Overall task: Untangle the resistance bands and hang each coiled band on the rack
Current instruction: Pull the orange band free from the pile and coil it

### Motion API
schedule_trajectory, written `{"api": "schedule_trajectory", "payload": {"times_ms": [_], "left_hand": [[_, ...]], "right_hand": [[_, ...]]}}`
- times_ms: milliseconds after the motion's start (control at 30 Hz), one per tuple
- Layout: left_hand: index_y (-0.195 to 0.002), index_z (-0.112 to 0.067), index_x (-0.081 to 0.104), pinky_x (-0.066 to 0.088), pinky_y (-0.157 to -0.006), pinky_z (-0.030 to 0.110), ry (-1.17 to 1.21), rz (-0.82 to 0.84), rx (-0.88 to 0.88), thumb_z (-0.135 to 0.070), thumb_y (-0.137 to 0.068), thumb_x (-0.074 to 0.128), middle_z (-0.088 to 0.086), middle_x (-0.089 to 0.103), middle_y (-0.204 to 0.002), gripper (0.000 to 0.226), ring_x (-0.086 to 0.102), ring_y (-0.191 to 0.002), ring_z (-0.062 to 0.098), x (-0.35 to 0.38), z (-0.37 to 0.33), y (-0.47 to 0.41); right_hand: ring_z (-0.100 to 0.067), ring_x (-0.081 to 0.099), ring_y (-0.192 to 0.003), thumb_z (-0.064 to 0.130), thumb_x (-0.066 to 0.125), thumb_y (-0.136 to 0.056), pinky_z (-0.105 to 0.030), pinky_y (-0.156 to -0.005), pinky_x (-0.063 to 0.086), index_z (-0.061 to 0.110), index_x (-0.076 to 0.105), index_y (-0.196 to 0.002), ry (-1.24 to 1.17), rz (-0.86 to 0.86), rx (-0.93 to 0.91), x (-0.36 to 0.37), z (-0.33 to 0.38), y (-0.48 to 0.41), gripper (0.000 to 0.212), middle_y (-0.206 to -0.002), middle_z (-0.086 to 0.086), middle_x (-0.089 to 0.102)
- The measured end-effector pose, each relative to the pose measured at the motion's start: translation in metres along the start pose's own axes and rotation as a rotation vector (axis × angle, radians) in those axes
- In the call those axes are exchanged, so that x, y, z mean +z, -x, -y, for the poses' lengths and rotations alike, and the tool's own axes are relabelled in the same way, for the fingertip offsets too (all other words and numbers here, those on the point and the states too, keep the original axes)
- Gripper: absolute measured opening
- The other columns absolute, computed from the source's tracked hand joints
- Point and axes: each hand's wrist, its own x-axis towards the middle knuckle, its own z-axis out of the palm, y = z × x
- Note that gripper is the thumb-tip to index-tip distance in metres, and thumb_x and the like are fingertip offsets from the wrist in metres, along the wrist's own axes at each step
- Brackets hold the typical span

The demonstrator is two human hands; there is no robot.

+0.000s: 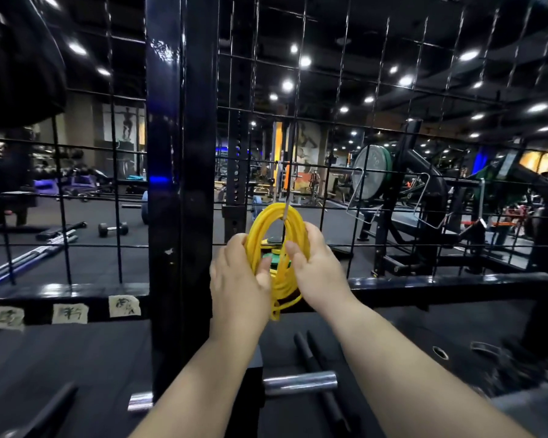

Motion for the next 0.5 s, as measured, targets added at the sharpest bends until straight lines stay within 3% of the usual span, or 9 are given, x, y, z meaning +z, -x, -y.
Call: {"api": "schedule_trajectory", "payload": {"times_ms": [100,200,333,500], "left_hand": [[-0.142,-0.015,0.035,0.032,-0.104,0.042,0.008,-0.026,0.011,-0.036,-0.091,0.057,0.007,0.042,-0.131,0.06,0.033,-0.125,0.026,0.001,0.005,0.014],[-0.148,-0.012,0.028,0.032,-0.105,0.042,0.064,-0.028,-0.03,-0.047,-0.087,0.054,0.011,0.038,-0.139,0.075,0.032,-0.13,0.027,0.004,0.008,0.026],[-0.146,-0.009,0.03,0.029,-0.1,0.032,0.216,-0.066,-0.163,-0.034,-0.088,0.064,0.008,0.04,-0.129,0.072,0.037,-0.125,0.026,0.011,0.014,0.043],[-0.119,-0.002,0.043,0.037,-0.089,0.034,0.316,-0.098,-0.169,-0.043,-0.086,0.056,0.006,0.041,-0.115,0.055,0.046,-0.107,0.028,0.022,0.013,0.069]], "right_hand": [[-0.023,0.056,-0.103,0.045,0.051,-0.097,-0.04,-0.092,0.048,0.029,0.051,-0.124,0.036,-0.034,0.033,0.005,-0.011,0.008,0.032,-0.114,-0.004,0.055],[-0.023,0.05,-0.113,0.053,0.053,-0.093,-0.039,-0.101,0.043,0.022,0.047,-0.138,0.09,-0.059,0.098,0.003,-0.018,0.022,0.055,-0.129,-0.007,0.045],[-0.016,0.05,-0.109,0.053,0.055,-0.091,-0.032,-0.101,0.041,0.023,0.032,-0.149,0.053,-0.075,0.104,-0.002,-0.024,0.045,0.069,-0.134,-0.003,0.033],[-0.023,0.054,-0.11,0.05,0.053,-0.094,-0.041,-0.104,0.041,0.027,0.037,-0.145,0.012,-0.058,0.197,-0.009,-0.041,0.057,0.058,-0.137,-0.004,0.037]]}}
